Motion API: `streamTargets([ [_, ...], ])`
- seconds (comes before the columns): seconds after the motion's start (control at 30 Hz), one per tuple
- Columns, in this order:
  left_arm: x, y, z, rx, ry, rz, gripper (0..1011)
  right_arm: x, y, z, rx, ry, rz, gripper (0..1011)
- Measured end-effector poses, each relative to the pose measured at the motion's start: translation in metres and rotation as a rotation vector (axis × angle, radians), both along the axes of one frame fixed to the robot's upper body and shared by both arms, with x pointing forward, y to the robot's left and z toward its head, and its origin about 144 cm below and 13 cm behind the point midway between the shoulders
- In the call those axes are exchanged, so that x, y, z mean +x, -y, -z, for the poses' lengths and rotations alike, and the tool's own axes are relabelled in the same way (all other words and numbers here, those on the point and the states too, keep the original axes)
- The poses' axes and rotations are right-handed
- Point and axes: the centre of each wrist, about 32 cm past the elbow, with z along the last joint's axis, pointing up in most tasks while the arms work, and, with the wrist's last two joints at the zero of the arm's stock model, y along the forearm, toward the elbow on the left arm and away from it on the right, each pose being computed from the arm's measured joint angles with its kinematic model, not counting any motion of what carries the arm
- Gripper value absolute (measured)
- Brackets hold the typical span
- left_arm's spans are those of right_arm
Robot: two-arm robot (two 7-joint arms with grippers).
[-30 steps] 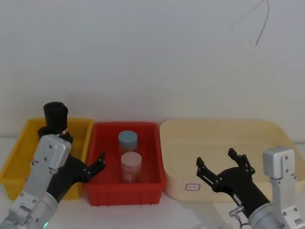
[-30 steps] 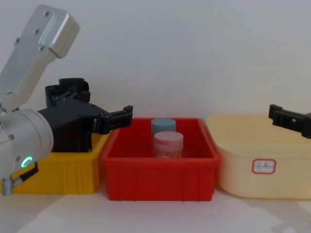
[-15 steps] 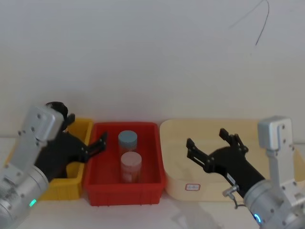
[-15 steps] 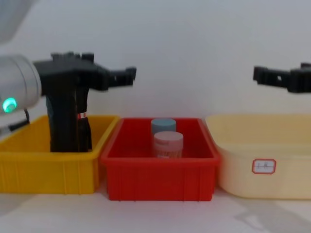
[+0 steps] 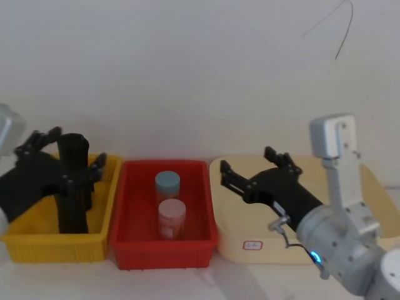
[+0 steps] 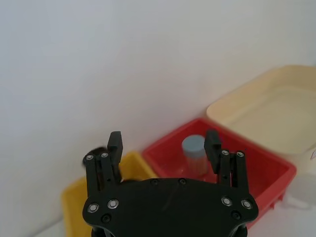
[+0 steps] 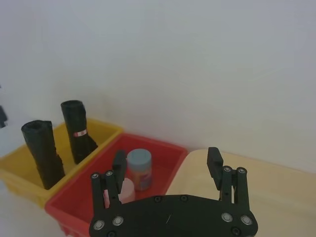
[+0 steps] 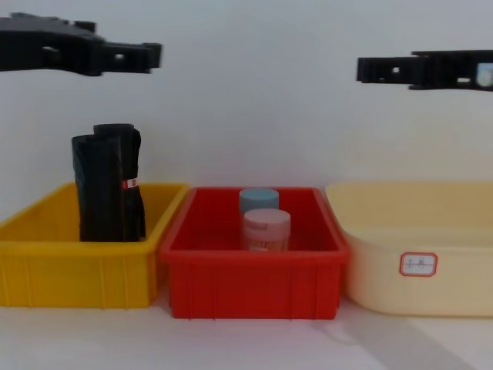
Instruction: Pick up the garbage bag with the one hand and transfer it to the other hand.
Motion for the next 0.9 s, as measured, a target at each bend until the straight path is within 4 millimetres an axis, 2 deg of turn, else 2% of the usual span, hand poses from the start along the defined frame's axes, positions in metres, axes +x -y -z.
streamTargets([
  [0.2,-0.008,-0.032,0.002,0.013,-0.049,-0.046,1000,0.013,-0.016,-0.004,-0.017,-0.034,-0.021,1001],
  [0.5,-0.009,-0.063,0.017,0.005,-0.104,-0.107,1000,0.032,-0.038,-0.001,-0.045,-0.085,-0.054,1002],
  [0.9,0.001,-0.075,0.029,0.015,-0.118,-0.123,1000,0.054,-0.063,0.009,-0.087,-0.163,-0.108,1002],
])
